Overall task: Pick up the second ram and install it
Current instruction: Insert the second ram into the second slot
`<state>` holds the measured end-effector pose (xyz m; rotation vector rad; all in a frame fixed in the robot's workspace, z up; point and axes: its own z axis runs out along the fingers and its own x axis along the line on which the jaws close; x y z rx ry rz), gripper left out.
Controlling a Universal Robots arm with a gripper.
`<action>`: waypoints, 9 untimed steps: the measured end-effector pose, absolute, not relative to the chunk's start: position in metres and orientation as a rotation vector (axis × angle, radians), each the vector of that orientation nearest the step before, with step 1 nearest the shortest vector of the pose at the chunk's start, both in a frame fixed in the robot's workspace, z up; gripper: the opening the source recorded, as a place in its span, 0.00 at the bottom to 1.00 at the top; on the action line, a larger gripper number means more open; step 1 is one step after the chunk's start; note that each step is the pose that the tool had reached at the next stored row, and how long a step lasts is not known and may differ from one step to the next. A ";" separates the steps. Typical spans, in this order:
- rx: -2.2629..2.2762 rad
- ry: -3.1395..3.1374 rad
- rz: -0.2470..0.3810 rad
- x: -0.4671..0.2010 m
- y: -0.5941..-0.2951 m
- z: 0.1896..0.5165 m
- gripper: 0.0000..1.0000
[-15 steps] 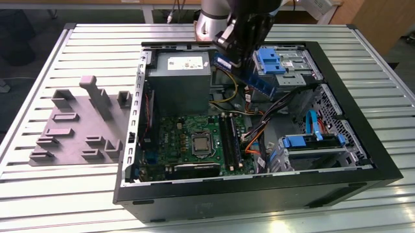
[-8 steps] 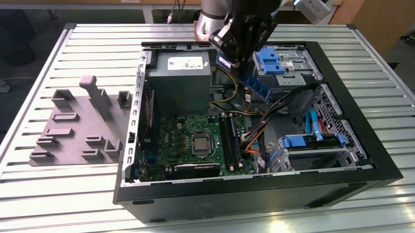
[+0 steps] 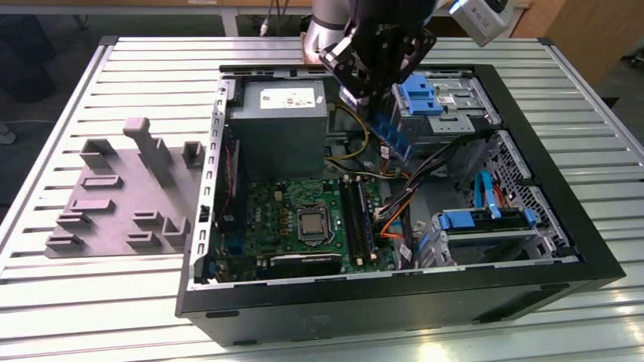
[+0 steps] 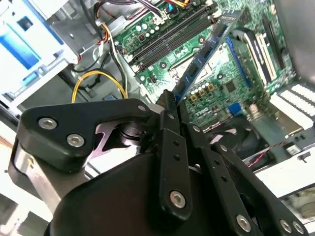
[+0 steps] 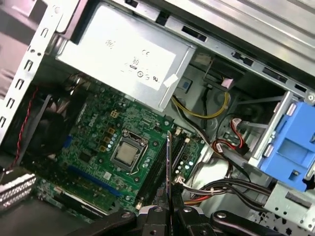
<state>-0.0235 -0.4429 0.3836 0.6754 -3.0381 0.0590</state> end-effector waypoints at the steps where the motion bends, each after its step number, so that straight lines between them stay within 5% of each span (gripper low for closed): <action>1: 0.648 -3.044 0.059 -0.024 -0.443 0.383 0.14; 9: 0.424 -3.081 0.055 -0.024 -0.443 0.382 0.14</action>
